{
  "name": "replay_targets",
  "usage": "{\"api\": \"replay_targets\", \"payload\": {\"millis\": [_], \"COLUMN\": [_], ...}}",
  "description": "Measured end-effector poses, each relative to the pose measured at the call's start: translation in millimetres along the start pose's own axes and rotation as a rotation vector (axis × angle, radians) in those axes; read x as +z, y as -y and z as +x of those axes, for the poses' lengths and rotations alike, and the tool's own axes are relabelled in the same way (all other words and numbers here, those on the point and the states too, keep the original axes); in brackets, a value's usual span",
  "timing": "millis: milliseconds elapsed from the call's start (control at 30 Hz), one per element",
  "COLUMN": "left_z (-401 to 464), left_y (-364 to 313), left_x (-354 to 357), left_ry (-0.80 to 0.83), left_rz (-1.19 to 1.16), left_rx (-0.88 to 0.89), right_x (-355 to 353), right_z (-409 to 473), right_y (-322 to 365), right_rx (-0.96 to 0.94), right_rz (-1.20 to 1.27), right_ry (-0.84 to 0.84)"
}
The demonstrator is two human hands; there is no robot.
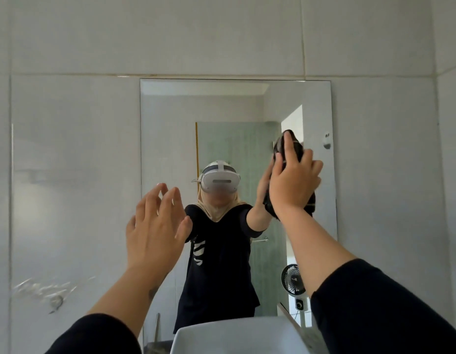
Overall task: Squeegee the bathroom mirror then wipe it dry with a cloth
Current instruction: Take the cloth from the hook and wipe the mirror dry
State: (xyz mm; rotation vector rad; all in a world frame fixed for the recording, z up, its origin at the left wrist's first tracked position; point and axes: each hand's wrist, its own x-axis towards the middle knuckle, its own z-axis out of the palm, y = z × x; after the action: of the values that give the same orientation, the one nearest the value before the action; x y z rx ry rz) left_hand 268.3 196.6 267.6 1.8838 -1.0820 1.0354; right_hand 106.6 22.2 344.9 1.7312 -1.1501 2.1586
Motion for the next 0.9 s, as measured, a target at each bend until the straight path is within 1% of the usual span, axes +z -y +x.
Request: {"api": "replay_targets", "payload": {"millis": [133,233,367,500,633,733,800,900], "left_z": [-5.1,-8.4,-12.1,-20.3,-29.6,-31.6,-30.5,-28.7], "left_y": [15.7,31.0,54.5,72.5,80.6,71.8,57.9,32.2], "left_x": [-7.1,-15.3,-24.2,-29.5,-29.9,-26.7,-24.3,-20.7], "left_ry": [0.016,0.028,0.052,0.059,0.077,0.089,0.086,0.089], "left_rz": [-0.004,0.018,0.070,0.073,0.077,0.056,0.022,-0.018], "left_rx": [-0.021,-0.047,-0.093,-0.143,-0.192,-0.195,-0.148,-0.025], "right_x": [13.3,25.9,33.7,39.4,42.1,37.9,33.4,24.4], "right_z": [-19.1,-40.5,-72.9,-109.6,-128.2,-126.2,-119.2,-100.9], "right_y": [47.7,86.4,135.4,162.7,160.0,146.0,131.2,102.2], "right_rx": [-0.126,-0.206,-0.371,-0.487,-0.623,-0.722,-0.709,-0.621], "right_rz": [0.014,0.032,0.049,0.068,0.046,0.041,0.024,-0.007], "right_ry": [-0.030,0.048,0.132,0.199,0.201,0.215,0.228,0.201]}}
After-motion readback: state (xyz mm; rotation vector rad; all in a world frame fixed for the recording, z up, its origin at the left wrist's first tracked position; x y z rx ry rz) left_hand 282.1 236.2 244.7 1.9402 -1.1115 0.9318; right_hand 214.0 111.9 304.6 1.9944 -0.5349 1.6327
